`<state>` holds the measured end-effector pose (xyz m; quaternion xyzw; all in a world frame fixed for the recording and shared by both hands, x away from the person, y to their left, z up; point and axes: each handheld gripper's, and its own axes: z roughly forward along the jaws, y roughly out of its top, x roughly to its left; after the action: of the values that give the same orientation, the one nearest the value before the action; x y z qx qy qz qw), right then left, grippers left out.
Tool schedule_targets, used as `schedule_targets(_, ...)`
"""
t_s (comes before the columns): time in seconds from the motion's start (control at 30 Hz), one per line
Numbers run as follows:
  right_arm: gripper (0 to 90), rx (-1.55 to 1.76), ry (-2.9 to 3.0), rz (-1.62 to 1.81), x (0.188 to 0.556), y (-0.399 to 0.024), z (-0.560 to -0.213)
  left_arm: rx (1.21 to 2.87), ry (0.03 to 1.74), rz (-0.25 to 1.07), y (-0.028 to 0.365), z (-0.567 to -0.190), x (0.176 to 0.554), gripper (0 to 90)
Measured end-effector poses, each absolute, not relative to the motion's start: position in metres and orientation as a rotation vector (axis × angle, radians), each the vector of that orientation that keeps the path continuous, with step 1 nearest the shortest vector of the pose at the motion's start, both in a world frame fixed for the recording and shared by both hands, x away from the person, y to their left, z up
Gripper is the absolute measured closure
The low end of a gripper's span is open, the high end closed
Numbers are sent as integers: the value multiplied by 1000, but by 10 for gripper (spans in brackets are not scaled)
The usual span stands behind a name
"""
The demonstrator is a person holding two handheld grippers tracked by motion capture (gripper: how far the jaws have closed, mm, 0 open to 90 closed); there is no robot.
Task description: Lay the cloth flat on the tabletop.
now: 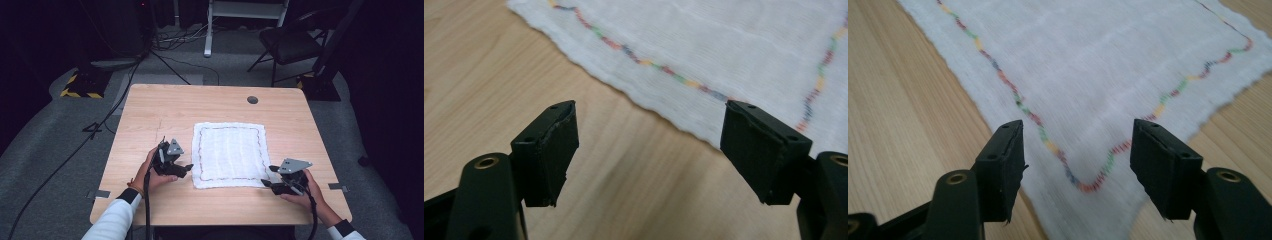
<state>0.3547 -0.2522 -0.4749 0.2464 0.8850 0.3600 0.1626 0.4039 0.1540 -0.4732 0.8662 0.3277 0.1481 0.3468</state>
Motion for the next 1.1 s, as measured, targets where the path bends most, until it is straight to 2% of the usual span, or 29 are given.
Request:
schedule_targets(0.17,418,608,2581,1041,357,-216,-477,2237,874,431,149,-475,430,237)
schedule_targets(0.7,458,347,2666,1165,362,-104,-478,2151,1037,435,131,-482,508,227)
schedule_targets(1.1,459,277,2699,1155,362,-64,-489,2145,1101,419,120,-499,540,210)
